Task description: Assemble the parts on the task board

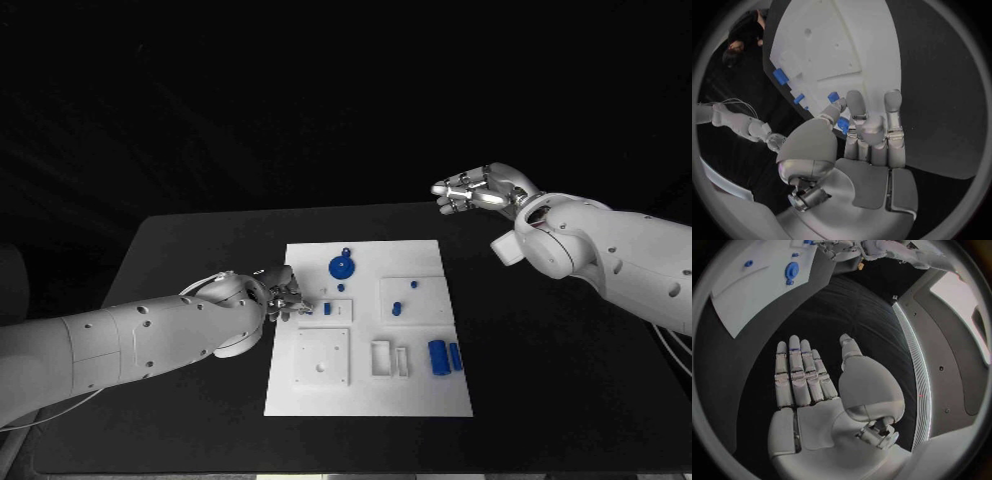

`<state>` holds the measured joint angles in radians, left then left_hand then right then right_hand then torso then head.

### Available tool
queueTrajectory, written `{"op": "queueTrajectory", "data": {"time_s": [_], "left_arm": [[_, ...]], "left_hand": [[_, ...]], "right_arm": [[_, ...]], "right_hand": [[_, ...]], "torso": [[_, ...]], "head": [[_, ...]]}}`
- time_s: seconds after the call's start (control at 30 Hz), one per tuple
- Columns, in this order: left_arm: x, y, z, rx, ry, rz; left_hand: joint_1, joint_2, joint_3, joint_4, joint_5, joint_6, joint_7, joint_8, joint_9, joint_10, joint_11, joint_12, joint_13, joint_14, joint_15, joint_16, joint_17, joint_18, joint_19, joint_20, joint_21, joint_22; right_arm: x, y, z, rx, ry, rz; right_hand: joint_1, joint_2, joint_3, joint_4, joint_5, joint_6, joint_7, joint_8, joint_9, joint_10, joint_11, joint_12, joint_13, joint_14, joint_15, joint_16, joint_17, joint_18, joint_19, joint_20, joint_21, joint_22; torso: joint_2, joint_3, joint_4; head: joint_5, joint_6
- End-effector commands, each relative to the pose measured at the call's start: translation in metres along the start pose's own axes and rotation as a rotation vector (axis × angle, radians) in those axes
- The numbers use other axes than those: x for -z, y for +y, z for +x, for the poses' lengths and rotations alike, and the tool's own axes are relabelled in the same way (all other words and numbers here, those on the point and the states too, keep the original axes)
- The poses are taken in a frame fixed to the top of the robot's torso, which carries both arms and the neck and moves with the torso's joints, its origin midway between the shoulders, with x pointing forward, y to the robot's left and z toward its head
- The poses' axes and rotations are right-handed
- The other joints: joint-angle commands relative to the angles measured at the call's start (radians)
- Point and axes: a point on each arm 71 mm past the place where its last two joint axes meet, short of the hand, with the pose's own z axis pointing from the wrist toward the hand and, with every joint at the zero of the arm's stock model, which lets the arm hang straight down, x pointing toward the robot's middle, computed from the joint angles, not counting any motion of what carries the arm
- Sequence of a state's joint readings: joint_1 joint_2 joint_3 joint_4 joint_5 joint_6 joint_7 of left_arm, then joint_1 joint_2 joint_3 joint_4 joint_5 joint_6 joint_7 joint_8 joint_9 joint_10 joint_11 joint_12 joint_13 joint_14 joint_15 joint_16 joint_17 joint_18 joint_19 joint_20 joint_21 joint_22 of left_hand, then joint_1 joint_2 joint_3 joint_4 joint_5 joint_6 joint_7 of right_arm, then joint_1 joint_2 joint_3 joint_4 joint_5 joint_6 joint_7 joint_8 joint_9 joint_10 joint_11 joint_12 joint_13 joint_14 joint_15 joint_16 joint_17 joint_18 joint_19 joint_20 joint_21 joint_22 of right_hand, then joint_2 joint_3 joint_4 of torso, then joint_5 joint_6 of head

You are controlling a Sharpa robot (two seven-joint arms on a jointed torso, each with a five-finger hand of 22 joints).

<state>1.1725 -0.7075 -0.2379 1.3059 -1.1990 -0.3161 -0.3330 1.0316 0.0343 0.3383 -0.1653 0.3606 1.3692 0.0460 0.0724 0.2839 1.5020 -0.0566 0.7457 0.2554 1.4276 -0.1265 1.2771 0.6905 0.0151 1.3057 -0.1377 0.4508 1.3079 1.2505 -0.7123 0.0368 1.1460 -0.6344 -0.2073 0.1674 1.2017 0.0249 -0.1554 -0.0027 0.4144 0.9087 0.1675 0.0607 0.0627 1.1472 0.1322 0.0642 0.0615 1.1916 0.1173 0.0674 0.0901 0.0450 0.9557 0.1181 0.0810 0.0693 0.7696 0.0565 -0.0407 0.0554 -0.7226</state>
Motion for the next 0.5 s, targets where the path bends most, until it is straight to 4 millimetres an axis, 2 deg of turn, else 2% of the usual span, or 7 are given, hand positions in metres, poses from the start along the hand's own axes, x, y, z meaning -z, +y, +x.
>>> {"op": "queueTrajectory", "data": {"time_s": [0.03, 0.5], "left_arm": [[0.0005, 0.0003, 0.005, -0.01, 0.03, -0.001], [0.0007, 0.0013, 0.0056, -0.016, 0.041, -0.003]], "left_hand": [[0.039, 0.03, 0.027, -0.025, 0.006, 0.118, -0.091, 0.004, 0.001, 0.012, -0.045, 0.003, 0.002, 0.001, -0.005, 0.006, 0.001, 0.01, -0.005, 0.002, 0.004, 0.019], [0.038, 0.03, 0.028, -0.027, 0.006, 0.118, -0.091, 0.004, 0.001, 0.012, -0.045, 0.003, 0.003, 0.001, -0.004, 0.006, 0.002, 0.01, -0.006, 0.003, 0.005, 0.019]], "right_arm": [[-0.0002, 0.0007, 0.0019, -0.003, 0.017, -0.008], [-0.0003, 0.0008, 0.0022, -0.003, 0.018, -0.008]], "right_hand": [[-0.006, 0.005, -0.002, 0.004, 0.006, -0.006, 0.003, -0.001, -0.001, -0.009, -0.001, -0.003, -0.001, -0.009, -0.001, -0.005, -0.001, -0.007, -0.006, -0.003, -0.001, -0.002], [-0.006, 0.005, -0.002, 0.004, 0.006, -0.006, 0.003, -0.001, -0.001, -0.009, -0.001, -0.003, -0.001, -0.009, -0.001, -0.005, -0.001, -0.007, -0.006, -0.003, -0.001, -0.002]], "torso": [[0.0, 0.0, -0.0009], [0.0, 0.0007, -0.0007]], "head": [[0.001, 0.0], [0.002, -0.001]]}}
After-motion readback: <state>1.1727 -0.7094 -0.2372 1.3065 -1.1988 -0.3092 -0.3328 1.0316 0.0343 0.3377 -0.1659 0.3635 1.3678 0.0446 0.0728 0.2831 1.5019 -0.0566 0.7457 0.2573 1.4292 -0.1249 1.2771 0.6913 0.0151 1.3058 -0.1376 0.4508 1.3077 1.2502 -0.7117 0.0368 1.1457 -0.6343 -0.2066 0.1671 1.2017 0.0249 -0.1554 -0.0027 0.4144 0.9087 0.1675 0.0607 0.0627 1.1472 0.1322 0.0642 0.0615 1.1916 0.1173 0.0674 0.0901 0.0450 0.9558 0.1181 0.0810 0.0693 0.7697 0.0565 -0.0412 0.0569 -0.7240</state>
